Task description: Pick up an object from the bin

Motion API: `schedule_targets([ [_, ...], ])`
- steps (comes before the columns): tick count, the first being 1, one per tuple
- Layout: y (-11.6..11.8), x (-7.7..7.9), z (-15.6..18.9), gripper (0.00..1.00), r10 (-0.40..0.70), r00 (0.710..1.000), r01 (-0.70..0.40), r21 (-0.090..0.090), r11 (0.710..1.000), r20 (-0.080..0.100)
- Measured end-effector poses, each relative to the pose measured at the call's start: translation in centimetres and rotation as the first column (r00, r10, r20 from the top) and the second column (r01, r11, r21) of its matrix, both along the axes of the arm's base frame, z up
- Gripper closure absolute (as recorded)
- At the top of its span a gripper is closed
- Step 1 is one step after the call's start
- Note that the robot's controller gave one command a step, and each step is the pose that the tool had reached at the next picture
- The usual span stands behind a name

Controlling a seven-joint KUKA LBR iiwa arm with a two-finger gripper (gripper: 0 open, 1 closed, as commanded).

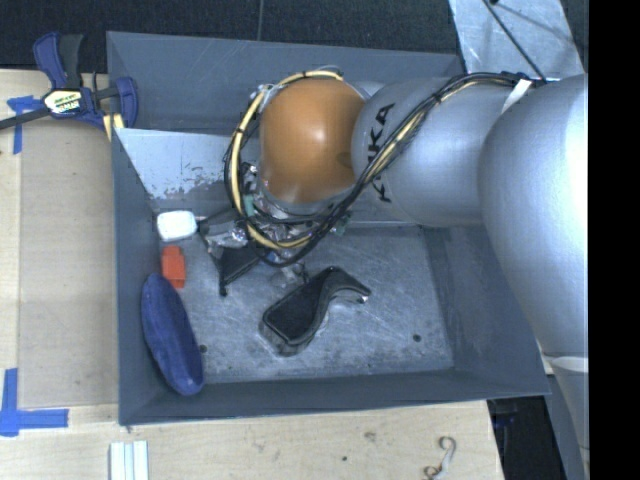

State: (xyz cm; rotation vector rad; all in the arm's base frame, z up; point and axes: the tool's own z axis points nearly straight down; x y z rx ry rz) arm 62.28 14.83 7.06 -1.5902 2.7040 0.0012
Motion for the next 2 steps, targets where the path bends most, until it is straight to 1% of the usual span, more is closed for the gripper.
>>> schedule_targets([
  [1, 0.0, 0.0, 0.1, 1.00, 0.000, 1.000, 0.000, 0.001, 1.000, 0.000],
  [2, 0.1, 0.2, 2.6, 1.00, -0.005, 1.000, 0.005, 0.000, 1.000, 0.003],
])
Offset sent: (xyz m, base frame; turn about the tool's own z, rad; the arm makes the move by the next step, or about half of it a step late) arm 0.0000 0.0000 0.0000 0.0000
